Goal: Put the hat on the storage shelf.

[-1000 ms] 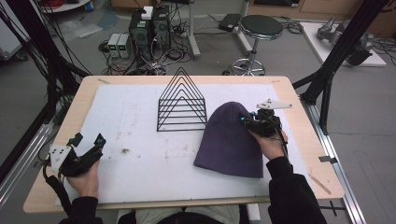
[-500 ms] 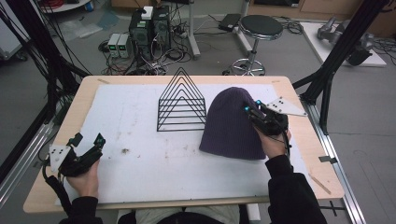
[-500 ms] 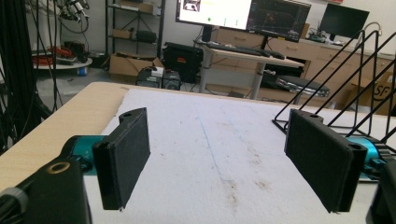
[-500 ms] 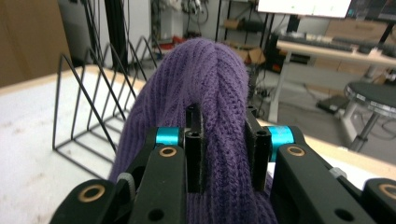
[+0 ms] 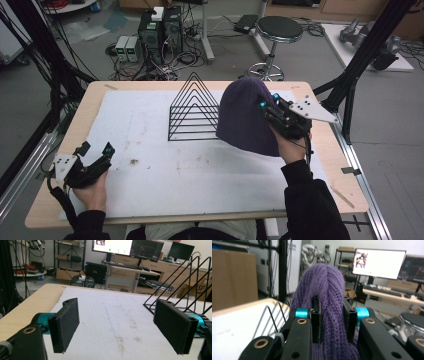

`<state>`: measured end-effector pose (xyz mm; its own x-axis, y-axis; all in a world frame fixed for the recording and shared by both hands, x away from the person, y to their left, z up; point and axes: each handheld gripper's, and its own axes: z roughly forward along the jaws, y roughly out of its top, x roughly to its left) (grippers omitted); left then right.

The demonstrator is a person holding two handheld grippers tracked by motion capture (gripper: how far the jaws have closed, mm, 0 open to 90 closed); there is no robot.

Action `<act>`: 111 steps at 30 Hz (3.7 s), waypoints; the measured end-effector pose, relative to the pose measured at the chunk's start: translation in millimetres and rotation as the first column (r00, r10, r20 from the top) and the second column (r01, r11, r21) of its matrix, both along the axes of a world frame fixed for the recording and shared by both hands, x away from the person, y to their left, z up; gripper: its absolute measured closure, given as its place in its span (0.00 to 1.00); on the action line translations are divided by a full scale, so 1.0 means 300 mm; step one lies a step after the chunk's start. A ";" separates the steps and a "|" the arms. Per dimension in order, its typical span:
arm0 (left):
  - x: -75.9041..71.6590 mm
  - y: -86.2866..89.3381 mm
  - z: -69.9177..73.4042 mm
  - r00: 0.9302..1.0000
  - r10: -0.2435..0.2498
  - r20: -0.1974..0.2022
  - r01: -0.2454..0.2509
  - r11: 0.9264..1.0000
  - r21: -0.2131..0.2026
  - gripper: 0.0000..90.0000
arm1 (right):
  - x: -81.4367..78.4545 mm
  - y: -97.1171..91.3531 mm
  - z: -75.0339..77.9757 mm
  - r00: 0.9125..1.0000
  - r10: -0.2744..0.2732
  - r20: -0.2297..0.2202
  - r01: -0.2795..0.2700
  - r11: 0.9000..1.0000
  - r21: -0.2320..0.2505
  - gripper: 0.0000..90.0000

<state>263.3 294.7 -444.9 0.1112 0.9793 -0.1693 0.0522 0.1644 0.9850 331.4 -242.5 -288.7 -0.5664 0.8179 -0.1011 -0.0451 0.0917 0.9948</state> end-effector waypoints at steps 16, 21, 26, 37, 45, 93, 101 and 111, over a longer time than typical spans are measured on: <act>0.004 -0.013 0.076 0.997 -0.042 0.070 0.035 0.995 0.098 0.19 | -0.018 0.051 0.100 0.997 0.051 0.059 -0.052 0.998 0.027 0.82; 0.015 -0.033 0.141 0.990 -0.120 0.075 0.111 0.987 0.116 0.19 | -0.021 0.074 0.124 0.996 0.068 0.064 -0.071 0.997 0.039 0.82; 0.003 -0.061 0.174 0.981 -0.156 0.113 0.141 0.981 0.132 0.18 | -0.015 0.097 0.145 0.994 0.094 0.062 -0.096 0.995 0.040 0.82; 0.079 -0.135 0.225 0.899 -0.414 0.140 0.422 0.906 -0.027 0.22 | -0.012 0.147 0.174 0.988 0.140 0.068 -0.143 0.989 0.041 0.82; 0.126 -0.199 0.254 0.854 -0.501 0.138 0.511 0.859 -0.042 0.21 | -0.026 0.180 0.189 0.982 0.174 0.077 -0.177 0.983 0.041 0.82; 0.254 -0.430 0.203 0.512 -0.858 0.033 0.849 0.500 -0.172 0.88 | -0.059 0.287 0.204 0.949 0.310 0.058 -0.312 0.950 0.029 0.81; 0.253 -0.416 0.213 0.585 -0.811 0.029 0.806 0.577 -0.132 0.92 | -0.035 0.263 0.193 0.960 0.278 0.044 -0.279 0.960 0.016 0.82; 0.253 -0.391 0.228 0.659 -0.749 0.068 0.750 0.649 -0.129 0.92 | 0.004 0.257 0.188 0.963 0.268 0.041 -0.269 0.963 0.018 0.84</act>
